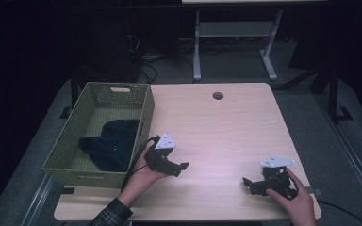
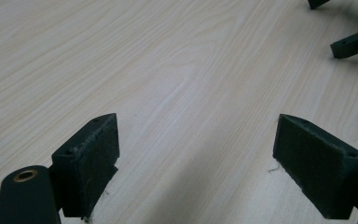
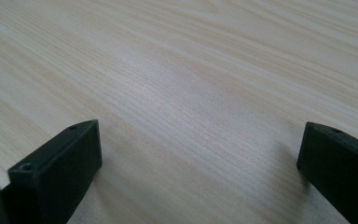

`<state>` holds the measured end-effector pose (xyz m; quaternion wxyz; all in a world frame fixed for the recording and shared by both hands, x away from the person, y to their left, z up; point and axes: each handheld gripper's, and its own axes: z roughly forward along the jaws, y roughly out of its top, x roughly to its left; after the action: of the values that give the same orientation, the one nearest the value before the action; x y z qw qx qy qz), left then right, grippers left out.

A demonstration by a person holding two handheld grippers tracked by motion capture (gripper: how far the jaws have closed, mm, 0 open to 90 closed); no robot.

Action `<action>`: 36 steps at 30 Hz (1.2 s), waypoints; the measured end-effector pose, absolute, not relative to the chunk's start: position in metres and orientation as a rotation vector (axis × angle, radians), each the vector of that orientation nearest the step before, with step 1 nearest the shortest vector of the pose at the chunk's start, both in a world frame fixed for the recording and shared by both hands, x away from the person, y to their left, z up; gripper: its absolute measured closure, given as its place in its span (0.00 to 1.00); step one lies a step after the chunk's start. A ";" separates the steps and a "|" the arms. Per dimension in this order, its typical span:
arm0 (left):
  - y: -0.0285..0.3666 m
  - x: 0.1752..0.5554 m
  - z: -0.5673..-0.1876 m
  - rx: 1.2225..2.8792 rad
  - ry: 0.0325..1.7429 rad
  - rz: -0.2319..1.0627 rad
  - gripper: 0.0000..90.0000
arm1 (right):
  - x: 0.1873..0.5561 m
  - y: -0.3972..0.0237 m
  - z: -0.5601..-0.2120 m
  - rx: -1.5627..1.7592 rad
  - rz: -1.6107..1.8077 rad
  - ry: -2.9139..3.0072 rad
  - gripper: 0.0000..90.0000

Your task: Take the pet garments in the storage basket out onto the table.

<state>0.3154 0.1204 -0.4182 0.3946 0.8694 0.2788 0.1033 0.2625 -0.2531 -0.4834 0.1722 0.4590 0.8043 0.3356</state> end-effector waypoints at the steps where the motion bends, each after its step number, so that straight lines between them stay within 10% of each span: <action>1: 0.120 0.315 -0.418 2.205 0.707 0.262 0.16 | 0.262 -0.253 -0.483 1.302 0.953 2.283 0.00; 36: 0.123 0.320 -0.382 2.183 0.671 0.255 0.16 | 0.262 -0.253 -0.483 1.304 0.953 2.282 0.00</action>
<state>0.3198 0.1226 -0.3820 0.4093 0.8668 0.2663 0.1013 0.2625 -0.2531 -0.4834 0.1721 0.4594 0.8041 0.3358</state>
